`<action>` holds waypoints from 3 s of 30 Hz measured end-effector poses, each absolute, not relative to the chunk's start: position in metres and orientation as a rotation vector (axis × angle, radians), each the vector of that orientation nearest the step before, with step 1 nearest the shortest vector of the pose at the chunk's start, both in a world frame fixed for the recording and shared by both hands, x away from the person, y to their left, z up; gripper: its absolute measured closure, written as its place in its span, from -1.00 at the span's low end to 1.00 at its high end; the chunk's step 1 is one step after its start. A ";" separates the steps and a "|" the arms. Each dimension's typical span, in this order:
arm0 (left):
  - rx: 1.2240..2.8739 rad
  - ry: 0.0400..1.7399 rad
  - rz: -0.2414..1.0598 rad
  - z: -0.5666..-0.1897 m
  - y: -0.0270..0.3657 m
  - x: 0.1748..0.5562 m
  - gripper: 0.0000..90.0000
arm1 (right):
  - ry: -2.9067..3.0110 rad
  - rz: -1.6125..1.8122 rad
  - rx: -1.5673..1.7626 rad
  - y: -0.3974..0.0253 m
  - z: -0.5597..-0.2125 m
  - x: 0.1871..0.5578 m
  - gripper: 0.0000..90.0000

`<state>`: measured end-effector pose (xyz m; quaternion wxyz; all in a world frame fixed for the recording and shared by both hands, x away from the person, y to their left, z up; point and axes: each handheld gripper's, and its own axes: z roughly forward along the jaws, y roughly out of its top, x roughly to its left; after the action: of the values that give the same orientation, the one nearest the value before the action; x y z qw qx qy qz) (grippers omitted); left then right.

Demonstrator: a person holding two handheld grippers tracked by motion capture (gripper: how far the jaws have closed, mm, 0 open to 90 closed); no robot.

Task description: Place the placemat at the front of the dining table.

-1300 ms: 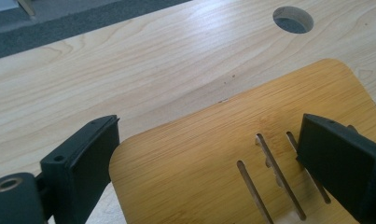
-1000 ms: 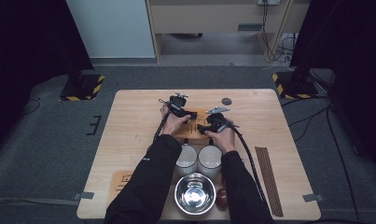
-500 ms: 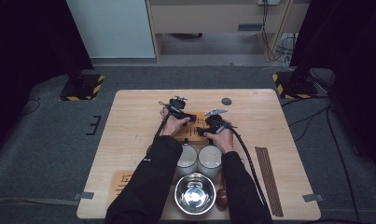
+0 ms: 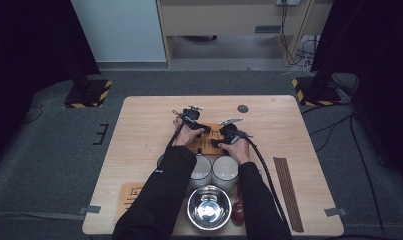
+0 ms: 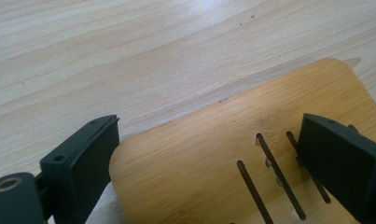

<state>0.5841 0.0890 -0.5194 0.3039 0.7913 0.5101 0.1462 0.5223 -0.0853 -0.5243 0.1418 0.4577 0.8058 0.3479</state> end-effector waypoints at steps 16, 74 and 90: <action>2.106 1.357 0.342 -0.525 0.089 0.585 -0.87 | 2.351 0.959 1.330 -0.084 -0.526 0.523 -0.33; 2.248 1.157 0.451 -0.508 0.127 0.569 -0.79 | 2.324 0.967 1.267 -0.106 -0.529 0.528 -0.39; 2.296 1.166 0.452 -0.521 0.134 0.571 -0.87 | 2.299 0.951 1.248 -0.104 -0.531 0.531 -0.39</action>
<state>0.5708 0.1341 -0.5208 0.2605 0.8478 0.4307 0.1668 0.5309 -0.1045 -0.5308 0.1783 0.4411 0.8128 0.3362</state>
